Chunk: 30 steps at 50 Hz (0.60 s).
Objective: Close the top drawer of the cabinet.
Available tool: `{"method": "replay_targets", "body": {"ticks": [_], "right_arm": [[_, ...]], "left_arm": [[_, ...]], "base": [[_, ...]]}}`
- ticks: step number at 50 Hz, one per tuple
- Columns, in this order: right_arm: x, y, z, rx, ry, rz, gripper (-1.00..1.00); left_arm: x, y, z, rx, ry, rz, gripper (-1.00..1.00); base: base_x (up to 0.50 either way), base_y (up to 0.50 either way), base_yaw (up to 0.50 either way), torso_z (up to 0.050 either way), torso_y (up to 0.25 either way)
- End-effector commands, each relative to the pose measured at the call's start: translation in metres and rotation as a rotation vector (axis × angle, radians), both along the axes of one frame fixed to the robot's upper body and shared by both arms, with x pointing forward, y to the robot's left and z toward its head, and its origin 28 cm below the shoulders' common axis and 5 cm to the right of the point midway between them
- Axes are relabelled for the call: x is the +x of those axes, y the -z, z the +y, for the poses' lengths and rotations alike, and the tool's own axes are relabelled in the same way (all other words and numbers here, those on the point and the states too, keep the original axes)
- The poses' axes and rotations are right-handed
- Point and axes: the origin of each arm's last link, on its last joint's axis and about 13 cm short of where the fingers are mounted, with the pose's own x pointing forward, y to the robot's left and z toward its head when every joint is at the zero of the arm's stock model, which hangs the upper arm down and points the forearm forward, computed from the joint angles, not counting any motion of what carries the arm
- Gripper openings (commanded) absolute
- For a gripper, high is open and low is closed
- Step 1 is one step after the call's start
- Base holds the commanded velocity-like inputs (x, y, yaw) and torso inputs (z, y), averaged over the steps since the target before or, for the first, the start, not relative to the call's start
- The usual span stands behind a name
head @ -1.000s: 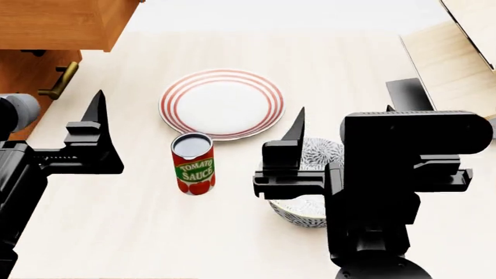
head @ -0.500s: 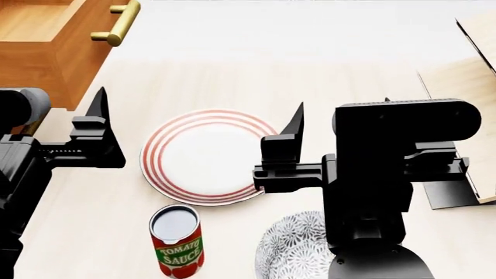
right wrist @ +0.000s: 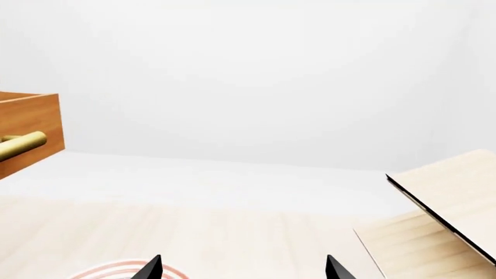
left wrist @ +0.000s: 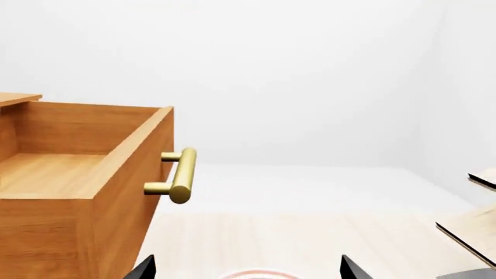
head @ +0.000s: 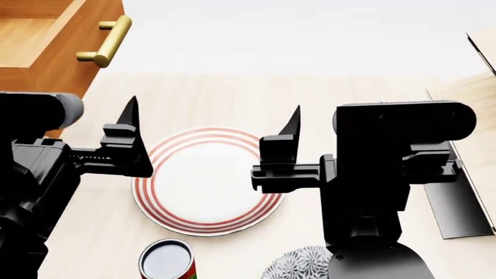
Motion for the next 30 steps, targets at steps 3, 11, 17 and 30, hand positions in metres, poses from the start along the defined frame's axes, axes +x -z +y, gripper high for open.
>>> {"method": "replay_targets", "body": {"ticks": [3,11,17,30], "right_arm": [[-0.001,0.003,0.002,-0.01,-0.028,0.006,1.0],[-0.001,0.001,0.001,-0.013,-0.029,-0.006,1.0],[-0.006,-0.001,0.002,-0.011,-0.037,-0.012,1.0],[-0.01,-0.005,0.007,-0.018,-0.052,-0.019,1.0]], "left_arm": [[0.024,-0.006,-0.042,0.015,0.114,0.017,1.0],[0.069,-0.006,-0.041,0.042,0.073,0.049,1.0],[0.115,0.004,-0.033,0.046,0.016,0.083,1.0],[0.158,0.02,-0.017,0.062,-0.086,0.143,1.0]], "base": [[0.0,0.0,0.0,0.0,0.0],[0.0,0.0,0.0,0.0,0.0],[0.0,0.0,0.0,0.0,0.0],[0.0,0.0,0.0,0.0,0.0]]}}
